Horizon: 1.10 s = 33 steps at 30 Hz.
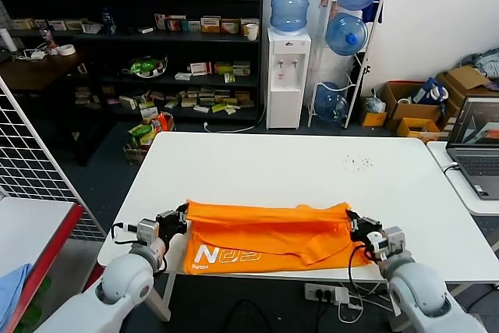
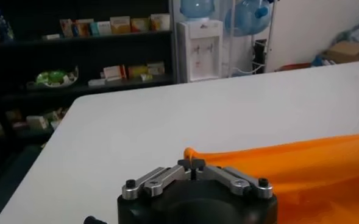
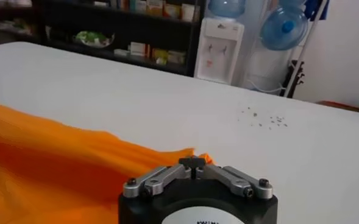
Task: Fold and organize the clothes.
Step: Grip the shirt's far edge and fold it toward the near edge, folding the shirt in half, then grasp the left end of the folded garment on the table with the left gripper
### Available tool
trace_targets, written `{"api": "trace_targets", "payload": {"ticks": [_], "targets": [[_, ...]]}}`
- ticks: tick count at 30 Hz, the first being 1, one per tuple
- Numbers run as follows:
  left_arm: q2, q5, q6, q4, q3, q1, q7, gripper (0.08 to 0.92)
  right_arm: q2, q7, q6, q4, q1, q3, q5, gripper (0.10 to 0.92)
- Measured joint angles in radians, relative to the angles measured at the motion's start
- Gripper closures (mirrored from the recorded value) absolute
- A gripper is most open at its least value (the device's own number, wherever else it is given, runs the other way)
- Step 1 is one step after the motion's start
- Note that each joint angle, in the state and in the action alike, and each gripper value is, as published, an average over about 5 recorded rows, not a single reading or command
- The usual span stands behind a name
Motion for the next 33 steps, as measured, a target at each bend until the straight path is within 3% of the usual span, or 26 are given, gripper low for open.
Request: {"api": "trace_targets", "payload": {"ticks": [3,7,16,27,30,33], "targets": [[0.002,0.011,-0.006,-0.023,0.002,0.052,-0.010,0.906,-0.002,0.015,-0.008,0.030,-0.046,0.008,-0.016,0.893],[-0.010,0.034,-0.028,-0.034,0.001,0.095,-0.024,0.853,-0.002,0.032,-0.011,0.059,-0.082,0.016,-0.027,0.801],[-0.063,0.049,-0.067,-0.022,-0.020,0.130,-0.044,0.598,-0.001,0.058,-0.015,0.115,-0.114,0.026,-0.025,0.550],[-0.115,-0.018,-0.031,0.013,-0.036,0.140,-0.075,0.280,0.002,0.074,-0.021,0.162,-0.137,0.034,-0.014,0.249],[-0.124,-0.039,-0.023,0.013,-0.040,0.142,-0.078,0.268,0.002,0.076,-0.022,0.171,-0.139,0.036,-0.012,0.210],[-0.131,-0.054,-0.018,0.012,-0.040,0.143,-0.078,0.348,0.001,0.078,-0.023,0.179,-0.142,0.038,-0.009,0.204]]}}
